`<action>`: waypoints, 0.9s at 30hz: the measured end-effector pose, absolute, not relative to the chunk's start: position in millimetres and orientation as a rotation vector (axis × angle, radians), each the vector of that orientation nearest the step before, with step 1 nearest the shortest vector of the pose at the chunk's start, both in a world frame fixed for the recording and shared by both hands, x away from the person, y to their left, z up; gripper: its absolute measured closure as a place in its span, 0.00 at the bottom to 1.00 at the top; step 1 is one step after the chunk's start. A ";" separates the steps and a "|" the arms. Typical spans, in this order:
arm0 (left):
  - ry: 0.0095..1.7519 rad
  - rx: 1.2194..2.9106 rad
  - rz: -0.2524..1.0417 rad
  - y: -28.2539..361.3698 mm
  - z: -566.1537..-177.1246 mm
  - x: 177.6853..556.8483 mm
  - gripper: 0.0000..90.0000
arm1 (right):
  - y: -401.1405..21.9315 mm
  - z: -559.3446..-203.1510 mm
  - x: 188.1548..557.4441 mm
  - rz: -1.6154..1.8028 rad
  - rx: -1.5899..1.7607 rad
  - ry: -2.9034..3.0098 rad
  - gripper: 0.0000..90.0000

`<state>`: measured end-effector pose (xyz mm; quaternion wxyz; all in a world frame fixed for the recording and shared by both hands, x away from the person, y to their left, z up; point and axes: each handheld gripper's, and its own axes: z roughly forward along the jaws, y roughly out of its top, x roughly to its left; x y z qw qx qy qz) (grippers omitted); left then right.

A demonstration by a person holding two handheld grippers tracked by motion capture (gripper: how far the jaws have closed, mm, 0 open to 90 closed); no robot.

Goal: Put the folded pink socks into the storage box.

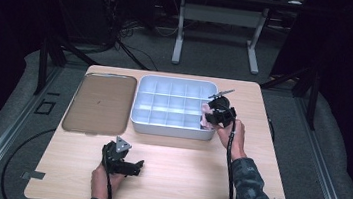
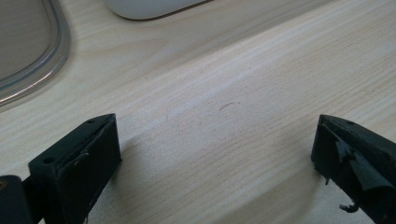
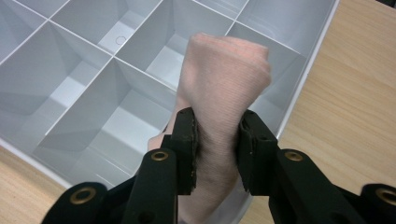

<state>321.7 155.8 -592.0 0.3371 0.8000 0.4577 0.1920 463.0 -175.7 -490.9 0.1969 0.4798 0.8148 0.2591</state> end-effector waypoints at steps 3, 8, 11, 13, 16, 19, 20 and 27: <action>1.193 2.085 0.500 155.8 -592.0 321.7 0.01 | -173.5 -495.1 461.5 0.697 1.322 2.279 0.78; 1.193 2.085 0.501 155.8 -592.0 321.6 0.01 | -173.9 -501.7 460.8 0.681 1.332 2.283 0.75; 1.193 2.085 0.501 155.8 -592.0 321.7 0.01 | -174.2 -500.6 460.3 0.680 1.336 2.287 0.69; 1.193 2.085 0.502 155.8 -592.0 321.7 0.01 | -174.8 -499.5 459.7 0.691 1.333 2.300 0.63; 1.193 2.085 0.503 155.8 -592.0 321.6 0.01 | -177.1 -494.9 456.4 0.726 1.337 2.306 0.57; 1.194 2.085 0.502 155.7 -592.0 321.5 0.01 | -177.4 -491.7 453.3 0.755 1.333 2.286 0.56; 1.194 2.085 0.502 155.7 -592.0 321.5 0.01 | -177.9 -489.9 452.3 0.756 1.328 2.292 0.60; 1.193 2.084 0.503 155.7 -592.0 321.5 0.01 | -174.7 -491.3 449.9 0.763 1.311 2.321 0.83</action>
